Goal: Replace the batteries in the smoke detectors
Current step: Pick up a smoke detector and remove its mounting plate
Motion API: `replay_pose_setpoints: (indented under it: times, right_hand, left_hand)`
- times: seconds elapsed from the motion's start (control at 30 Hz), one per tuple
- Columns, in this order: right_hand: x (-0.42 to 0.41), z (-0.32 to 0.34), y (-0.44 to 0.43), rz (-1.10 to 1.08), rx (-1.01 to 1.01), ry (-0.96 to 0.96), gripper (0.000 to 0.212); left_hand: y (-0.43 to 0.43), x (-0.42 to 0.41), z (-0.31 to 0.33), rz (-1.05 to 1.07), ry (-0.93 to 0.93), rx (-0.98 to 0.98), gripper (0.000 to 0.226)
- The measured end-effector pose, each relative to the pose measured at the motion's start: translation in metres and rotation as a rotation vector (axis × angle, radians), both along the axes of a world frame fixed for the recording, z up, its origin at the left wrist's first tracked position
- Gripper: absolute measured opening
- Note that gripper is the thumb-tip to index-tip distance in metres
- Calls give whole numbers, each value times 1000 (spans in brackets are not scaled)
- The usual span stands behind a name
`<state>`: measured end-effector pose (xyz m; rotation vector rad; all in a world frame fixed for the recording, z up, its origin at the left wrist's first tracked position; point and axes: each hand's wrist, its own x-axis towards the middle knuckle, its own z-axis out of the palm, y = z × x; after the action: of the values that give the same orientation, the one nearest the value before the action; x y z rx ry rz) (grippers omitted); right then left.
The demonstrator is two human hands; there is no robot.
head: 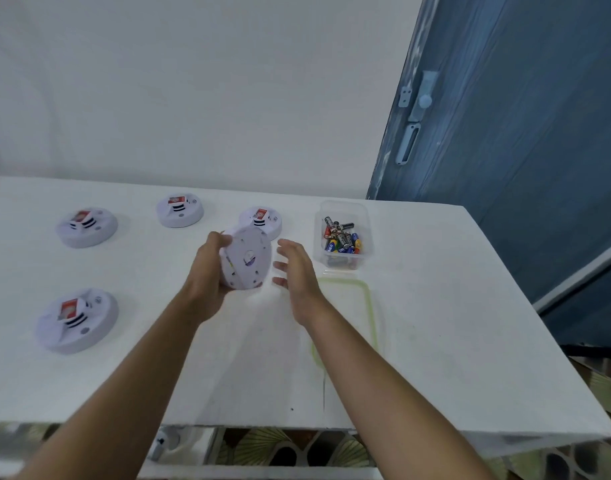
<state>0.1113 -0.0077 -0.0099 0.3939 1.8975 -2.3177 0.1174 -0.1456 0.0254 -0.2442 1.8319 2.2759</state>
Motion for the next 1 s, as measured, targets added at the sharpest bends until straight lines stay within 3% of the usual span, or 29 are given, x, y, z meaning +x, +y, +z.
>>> replay_pose_setpoints:
  times: [0.07,0.17,0.33,0.47,0.73,0.87,1.0]
  right_hand:
    - [0,3,-3,29,-110,-33,43]
    - [0,6,-4,49,-297,-78,59]
    - [7,10,8,187,-590,-70,61]
    - [15,17,16,265,-722,-90,58]
    - [16,20,33,298,-605,-156,70]
    - [16,22,39,192,-468,-101,47]
    - [17,22,42,110,-458,-25,19]
  left_hand:
    - [8,8,8,-54,1,214,52]
    - [21,11,10,24,3,223,48]
    - [25,2,-2,351,119,-395,48]
    - [22,2,-8,406,312,-682,48]
    - [30,11,-15,326,591,-804,16]
    - [36,15,-16,273,536,-798,28]
    - [49,24,-12,94,383,-724,34]
